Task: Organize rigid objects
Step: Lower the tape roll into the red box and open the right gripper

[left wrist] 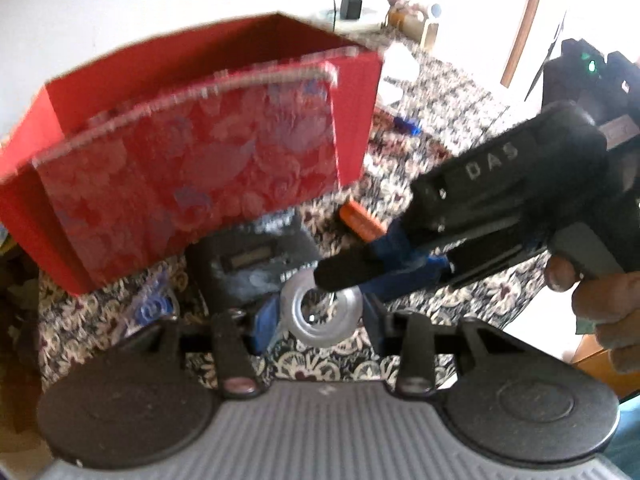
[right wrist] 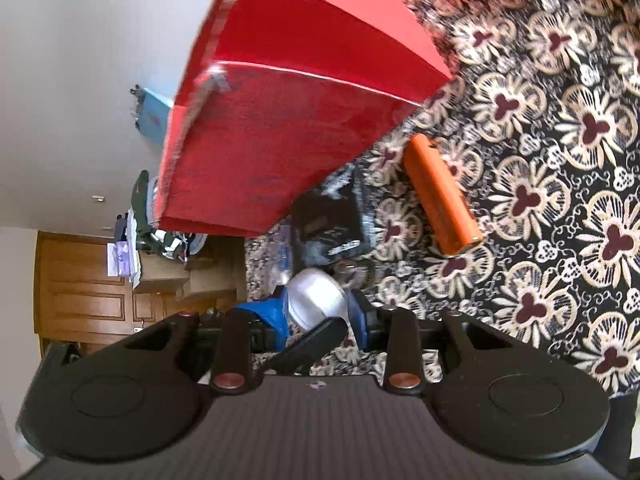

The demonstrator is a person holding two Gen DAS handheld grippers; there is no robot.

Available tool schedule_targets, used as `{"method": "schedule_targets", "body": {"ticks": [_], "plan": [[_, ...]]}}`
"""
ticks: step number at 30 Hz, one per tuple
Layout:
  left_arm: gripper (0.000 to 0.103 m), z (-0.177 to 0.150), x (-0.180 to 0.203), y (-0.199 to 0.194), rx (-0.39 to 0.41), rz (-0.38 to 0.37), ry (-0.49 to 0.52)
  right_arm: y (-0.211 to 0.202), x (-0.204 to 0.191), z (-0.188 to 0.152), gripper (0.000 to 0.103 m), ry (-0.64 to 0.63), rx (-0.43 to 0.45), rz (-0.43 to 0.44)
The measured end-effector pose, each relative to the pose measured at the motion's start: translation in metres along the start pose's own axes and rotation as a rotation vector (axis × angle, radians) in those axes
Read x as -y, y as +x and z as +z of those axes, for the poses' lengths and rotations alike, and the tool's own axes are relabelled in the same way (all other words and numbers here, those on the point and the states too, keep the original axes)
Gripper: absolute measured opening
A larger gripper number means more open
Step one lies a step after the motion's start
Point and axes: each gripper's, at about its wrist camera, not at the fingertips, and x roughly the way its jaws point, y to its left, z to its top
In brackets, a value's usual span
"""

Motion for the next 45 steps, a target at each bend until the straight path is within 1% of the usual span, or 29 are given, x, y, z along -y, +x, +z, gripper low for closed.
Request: {"method": "schedule_targets", "body": {"ticks": [4,6,10,15,17,19,20,23,27,31,35,37,38,40,43,45], "plan": [[0.040,0.014,-0.003,-0.022,0.074,0.007,0.034,-0.014,-0.023,0.002,0.017,-0.062,0.053,0.019],[0.040,0.026,-0.001,-0.031,0.120,0.015,0.049,-0.022,-0.037,0.008,0.017,-0.104,0.089,0.027],[0.040,0.048,-0.014,-0.051,0.200,0.022,0.050,-0.027,-0.068,0.024,0.017,-0.198,0.139,0.037],[0.040,0.080,-0.034,-0.066,0.277,0.068,0.048,-0.011,-0.110,0.052,0.017,-0.320,0.171,0.033],[0.040,0.092,-0.044,-0.067,0.291,0.096,0.048,0.000,-0.122,0.066,0.017,-0.359,0.167,0.020],[0.040,0.104,-0.055,-0.064,0.293,0.102,0.033,0.016,-0.132,0.081,0.017,-0.386,0.147,0.004],[0.040,0.110,-0.061,-0.061,0.288,0.102,0.024,0.025,-0.136,0.089,0.018,-0.393,0.131,0.000],[0.040,0.123,-0.080,-0.043,0.257,0.139,-0.011,0.052,-0.143,0.112,0.018,-0.405,0.069,-0.031],[0.040,0.131,-0.109,-0.015,0.179,0.154,-0.114,0.095,-0.137,0.140,0.018,-0.392,-0.053,-0.052],[0.040,0.127,-0.128,0.006,0.095,0.183,-0.192,0.134,-0.129,0.161,0.018,-0.387,-0.180,-0.081],[0.040,0.121,-0.136,0.017,0.033,0.219,-0.253,0.155,-0.125,0.174,0.017,-0.383,-0.285,-0.109],[0.039,0.118,-0.139,0.023,0.007,0.235,-0.271,0.164,-0.125,0.176,0.018,-0.395,-0.335,-0.144],[0.039,0.117,-0.141,0.026,-0.003,0.240,-0.280,0.169,-0.126,0.176,0.018,-0.408,-0.357,-0.154],[0.039,0.114,-0.142,0.030,-0.022,0.262,-0.295,0.176,-0.126,0.176,0.018,-0.425,-0.382,-0.149],[0.040,0.109,-0.146,0.033,-0.038,0.284,-0.321,0.184,-0.125,0.177,0.019,-0.426,-0.409,-0.132],[0.041,0.107,-0.146,0.032,-0.037,0.292,-0.325,0.181,-0.125,0.177,0.019,-0.453,-0.410,-0.123]]}}
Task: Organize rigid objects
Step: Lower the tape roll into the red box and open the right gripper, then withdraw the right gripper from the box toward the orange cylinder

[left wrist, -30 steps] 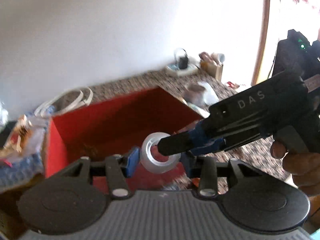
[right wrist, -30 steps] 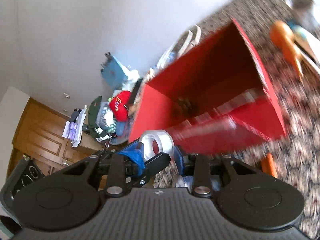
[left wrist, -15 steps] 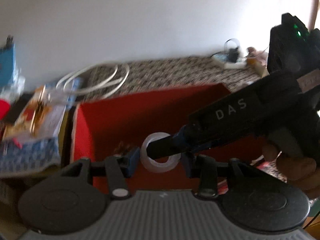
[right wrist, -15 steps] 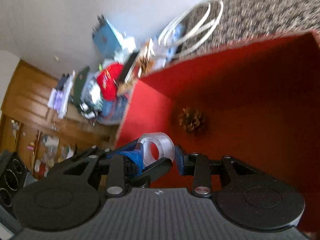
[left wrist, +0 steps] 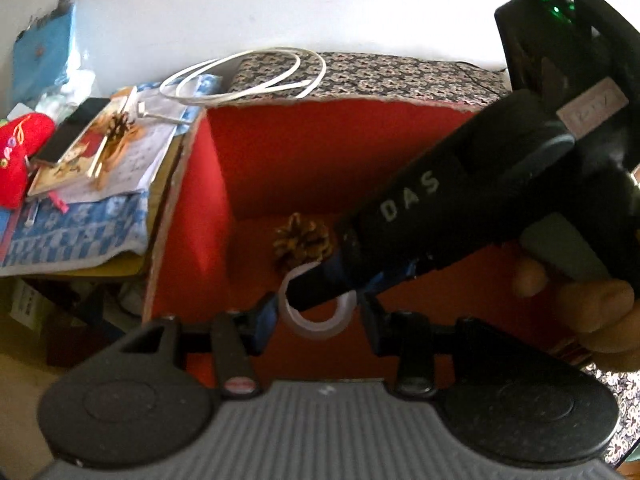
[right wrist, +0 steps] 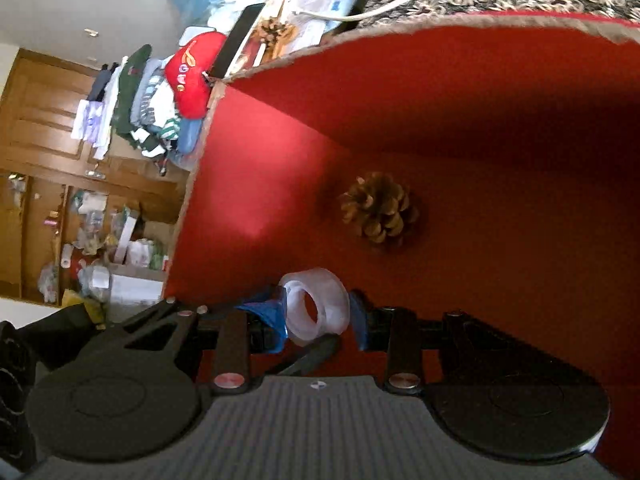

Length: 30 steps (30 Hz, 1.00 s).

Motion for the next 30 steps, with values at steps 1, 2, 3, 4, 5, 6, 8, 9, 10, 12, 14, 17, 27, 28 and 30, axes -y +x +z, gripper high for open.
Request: {"method": "schedule_targets", "body": {"ticks": [1,2,3,4,5,6,8,9,10,12,14,17,27,28,30], "plan": [[0.044,-0.001,0.001,-0.001,0.001,0.000,0.002,0.000,0.001,0.000,0.019,-0.003,-0.006,0.003],[0.046,-0.001,0.003,-0.001,0.000,0.001,0.003,0.001,0.003,-0.001,0.019,0.007,-0.016,0.014],[0.047,-0.002,0.004,-0.001,0.001,0.006,0.004,0.001,0.005,-0.002,0.019,0.013,-0.029,0.025],[0.047,-0.003,0.006,-0.002,0.002,0.013,0.005,0.001,0.007,-0.001,0.019,0.012,-0.038,0.035],[0.047,-0.004,0.006,-0.001,0.003,0.018,0.003,-0.001,0.007,-0.001,0.019,0.008,-0.041,0.045],[0.048,-0.005,0.005,-0.001,0.003,0.016,-0.008,-0.003,0.007,-0.001,0.019,0.003,-0.037,0.047],[0.048,-0.005,0.003,-0.002,-0.002,0.007,-0.027,-0.004,0.006,0.001,0.019,-0.003,-0.023,0.055],[0.048,-0.006,0.002,-0.002,-0.002,0.008,-0.032,-0.005,0.006,0.001,0.019,0.000,-0.016,0.067],[0.048,-0.006,0.002,-0.003,0.000,0.010,-0.032,-0.005,0.008,0.002,0.019,0.012,-0.009,0.080],[0.048,-0.005,0.004,-0.004,0.001,0.021,-0.029,-0.007,0.016,0.002,0.019,0.054,0.006,0.111],[0.049,-0.004,0.005,-0.006,0.002,0.025,-0.029,-0.009,0.024,0.003,0.019,0.090,0.020,0.135],[0.054,-0.004,0.007,-0.013,0.017,0.023,-0.033,-0.015,0.027,0.002,0.019,0.102,0.057,0.139],[0.058,-0.005,0.010,-0.032,0.078,0.055,-0.025,-0.027,0.019,-0.003,0.019,0.076,0.185,0.104],[0.058,-0.005,0.008,-0.033,0.075,0.056,-0.033,-0.029,0.016,-0.004,0.019,0.066,0.204,0.086],[0.058,-0.004,0.006,-0.035,0.072,0.051,-0.048,-0.033,0.008,-0.008,0.019,0.034,0.246,0.024]]}}
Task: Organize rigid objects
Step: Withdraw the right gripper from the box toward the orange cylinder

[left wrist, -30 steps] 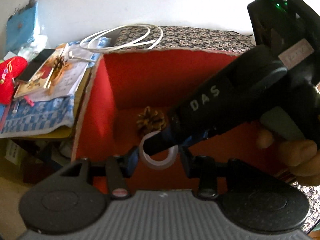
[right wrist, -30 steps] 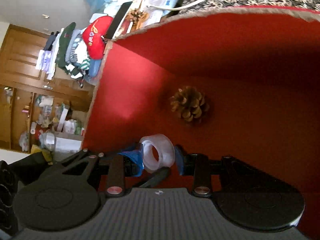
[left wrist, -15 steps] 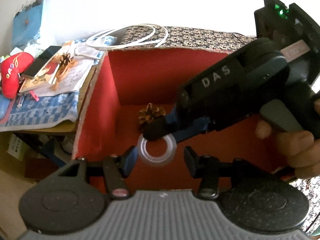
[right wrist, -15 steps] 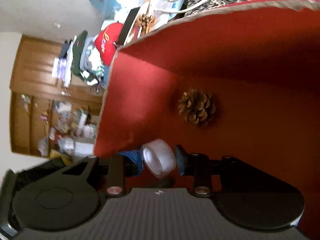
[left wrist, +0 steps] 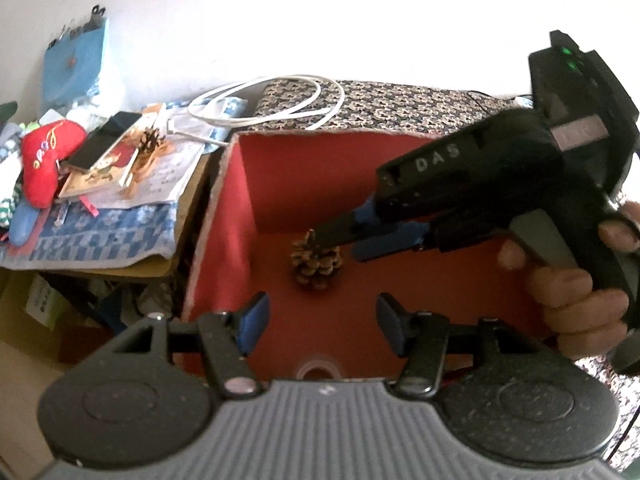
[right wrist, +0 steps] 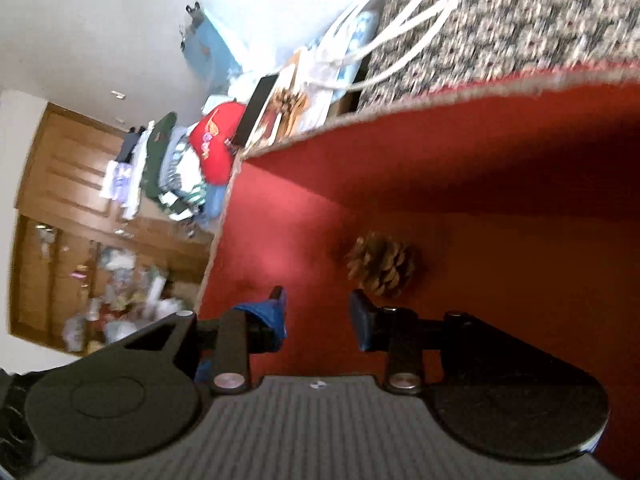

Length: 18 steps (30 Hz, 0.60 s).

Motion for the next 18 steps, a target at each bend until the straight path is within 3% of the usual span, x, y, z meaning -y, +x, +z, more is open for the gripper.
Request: {"method": "schedule_targets", "body": {"ticks": [5,18], "plan": [[0.059,0.004,-0.004,-0.011,0.012,0.021,-0.004,-0.019,-0.016,-0.014,0.019,-0.082,0.117,-0.080],[0.061,-0.011,-0.002,-0.044,0.024,0.049,0.051,-0.066,-0.047,-0.082,0.019,-0.027,0.365,-0.089]]}}
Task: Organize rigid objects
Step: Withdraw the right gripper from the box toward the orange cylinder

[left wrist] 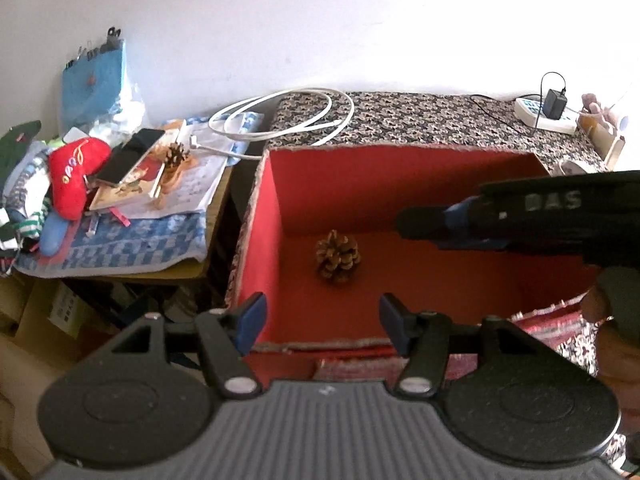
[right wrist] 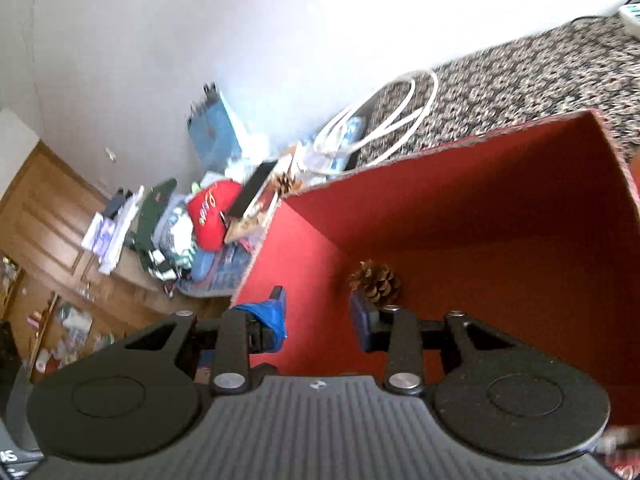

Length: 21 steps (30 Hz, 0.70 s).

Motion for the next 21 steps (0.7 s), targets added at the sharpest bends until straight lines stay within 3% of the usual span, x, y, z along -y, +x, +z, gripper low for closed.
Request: {"method": "schedule_targets", "body": {"ticks": [9,21], "plan": [[0.063,-0.020,0.006,-0.021,0.014,-0.011,0.044,-0.044,-0.016,-0.040,0.019,-0.026,0.122,-0.026],[0.066,-0.041,0.018,-0.029,-0.011,-0.053,0.086,-0.075,0.003,-0.073,0.019,0.105,0.150,-0.069]]}}
